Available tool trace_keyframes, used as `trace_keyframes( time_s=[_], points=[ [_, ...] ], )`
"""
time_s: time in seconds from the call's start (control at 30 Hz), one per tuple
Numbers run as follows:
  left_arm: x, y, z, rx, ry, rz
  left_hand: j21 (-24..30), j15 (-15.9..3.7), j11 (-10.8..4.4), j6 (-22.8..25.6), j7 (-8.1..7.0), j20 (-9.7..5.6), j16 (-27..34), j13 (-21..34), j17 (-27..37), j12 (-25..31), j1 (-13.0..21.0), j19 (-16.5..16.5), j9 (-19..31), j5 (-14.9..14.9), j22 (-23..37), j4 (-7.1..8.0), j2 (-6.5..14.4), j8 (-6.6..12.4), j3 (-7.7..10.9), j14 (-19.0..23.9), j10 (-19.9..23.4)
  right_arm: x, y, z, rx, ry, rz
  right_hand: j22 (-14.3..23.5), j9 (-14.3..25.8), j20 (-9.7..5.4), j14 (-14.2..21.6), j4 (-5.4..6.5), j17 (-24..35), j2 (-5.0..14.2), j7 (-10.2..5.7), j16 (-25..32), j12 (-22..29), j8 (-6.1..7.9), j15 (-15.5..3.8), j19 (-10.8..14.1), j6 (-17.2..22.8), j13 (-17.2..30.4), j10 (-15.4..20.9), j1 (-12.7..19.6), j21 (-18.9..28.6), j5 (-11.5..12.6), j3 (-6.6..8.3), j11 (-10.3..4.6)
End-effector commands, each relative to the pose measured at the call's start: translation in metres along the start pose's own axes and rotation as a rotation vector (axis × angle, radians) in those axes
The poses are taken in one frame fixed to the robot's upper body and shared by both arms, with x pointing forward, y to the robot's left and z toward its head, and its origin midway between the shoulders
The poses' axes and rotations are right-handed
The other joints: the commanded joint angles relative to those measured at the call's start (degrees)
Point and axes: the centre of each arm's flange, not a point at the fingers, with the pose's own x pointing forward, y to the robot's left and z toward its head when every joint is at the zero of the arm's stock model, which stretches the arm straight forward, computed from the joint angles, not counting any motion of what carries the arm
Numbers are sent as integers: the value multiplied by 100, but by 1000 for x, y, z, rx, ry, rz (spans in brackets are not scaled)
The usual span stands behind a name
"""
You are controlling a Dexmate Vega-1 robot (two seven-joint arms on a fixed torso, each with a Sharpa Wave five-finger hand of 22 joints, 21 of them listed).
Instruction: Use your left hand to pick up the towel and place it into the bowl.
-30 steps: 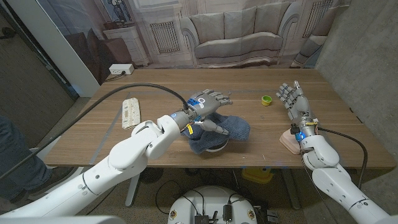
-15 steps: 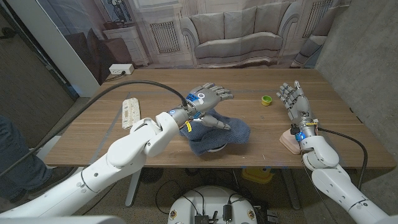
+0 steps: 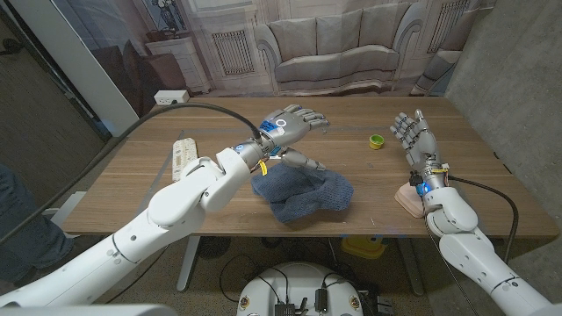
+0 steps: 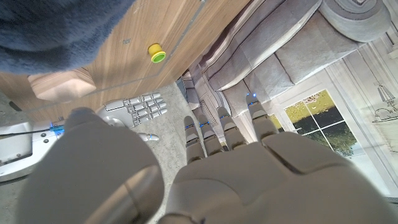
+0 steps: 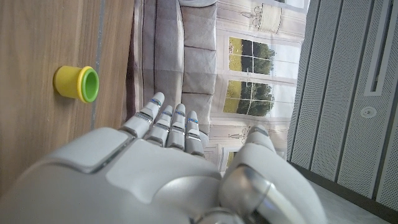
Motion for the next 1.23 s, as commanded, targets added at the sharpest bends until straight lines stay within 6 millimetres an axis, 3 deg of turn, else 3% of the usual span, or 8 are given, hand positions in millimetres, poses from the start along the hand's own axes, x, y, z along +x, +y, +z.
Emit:
trace_keyframes(
  time_s=[0.03, 0.9, 1.23],
  points=[
    [9, 23, -15, 13, 15, 44, 37, -20, 1, 49, 10, 24, 28, 12, 19, 53, -34, 34, 19, 43, 18, 0, -5, 25, -44, 59, 55, 8, -1, 9, -22, -10, 3, 5, 13, -29, 15, -10, 18, 3, -11, -17, -1, -4, 18, 41, 64, 27, 29, 37, -4, -22, 15, -4],
    [13, 55, -35, 36, 44, 134, 45, -40, -19, 120, 15, 8, 48, -21, 5, 74, -60, 79, 14, 97, 16, -4, 49, 44, -85, 177, 141, -2, 5, 5, -17, 13, -9, 5, 13, -23, 13, -16, 19, 2, -4, -18, 2, -4, 26, 45, 66, 27, 37, 30, -9, -23, 9, -3],
    [5, 53, -37, 46, 67, 139, 50, -43, -29, 145, 1, 2, 59, -35, 0, 78, -62, 105, 12, 120, 15, -7, 82, 49, -97, 236, 169, 0, 13, 0, -8, 22, -2, 6, 13, -31, 7, -19, 19, 5, -10, -20, 0, -5, 20, 41, 64, 27, 33, 28, -12, -23, 7, 6]
  ],
)
